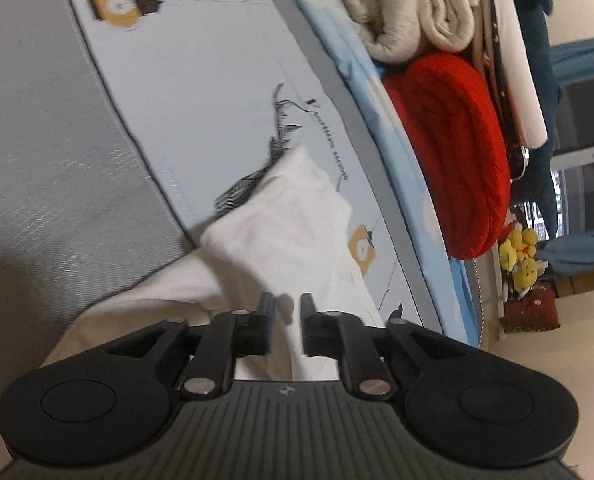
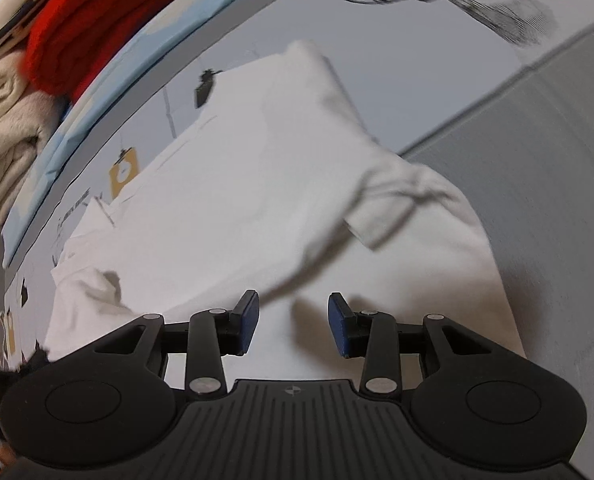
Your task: Fold small clothes
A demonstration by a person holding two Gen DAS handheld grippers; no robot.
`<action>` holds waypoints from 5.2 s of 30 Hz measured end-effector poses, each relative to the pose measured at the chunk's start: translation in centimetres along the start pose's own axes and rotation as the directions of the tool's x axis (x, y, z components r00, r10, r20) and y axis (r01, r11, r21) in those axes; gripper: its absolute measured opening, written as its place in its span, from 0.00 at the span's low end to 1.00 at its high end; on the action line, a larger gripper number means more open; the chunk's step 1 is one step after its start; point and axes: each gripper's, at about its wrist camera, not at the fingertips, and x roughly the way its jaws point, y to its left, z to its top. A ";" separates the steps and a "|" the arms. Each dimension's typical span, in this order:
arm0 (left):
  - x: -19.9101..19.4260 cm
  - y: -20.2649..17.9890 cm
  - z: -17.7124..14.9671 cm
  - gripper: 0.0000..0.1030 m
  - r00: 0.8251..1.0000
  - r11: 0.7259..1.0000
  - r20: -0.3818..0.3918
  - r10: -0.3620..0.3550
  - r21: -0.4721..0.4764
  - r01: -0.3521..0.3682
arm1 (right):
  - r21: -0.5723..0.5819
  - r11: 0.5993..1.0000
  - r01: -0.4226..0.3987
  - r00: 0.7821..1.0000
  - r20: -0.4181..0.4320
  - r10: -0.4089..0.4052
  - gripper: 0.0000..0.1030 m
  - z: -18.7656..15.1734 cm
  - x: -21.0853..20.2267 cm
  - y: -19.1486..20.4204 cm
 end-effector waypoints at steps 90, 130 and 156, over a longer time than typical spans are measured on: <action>5.3 -2.9 2.4 0.38 0.968 0.967 0.005 0.249 0.058 -0.249 | 0.303 0.947 0.104 0.938 0.287 -0.194 0.09 6.2 -2.3 -4.0; 5.5 -5.4 4.9 0.24 0.998 0.974 0.024 0.064 0.214 -0.068 | 0.180 0.982 0.052 0.985 0.153 -0.080 0.24 6.1 1.0 -2.8; 9.3 -9.7 2.6 0.11 0.974 0.796 0.139 0.179 0.561 -0.227 | 0.138 0.990 0.014 0.994 0.107 -0.029 0.28 7.4 2.1 -2.4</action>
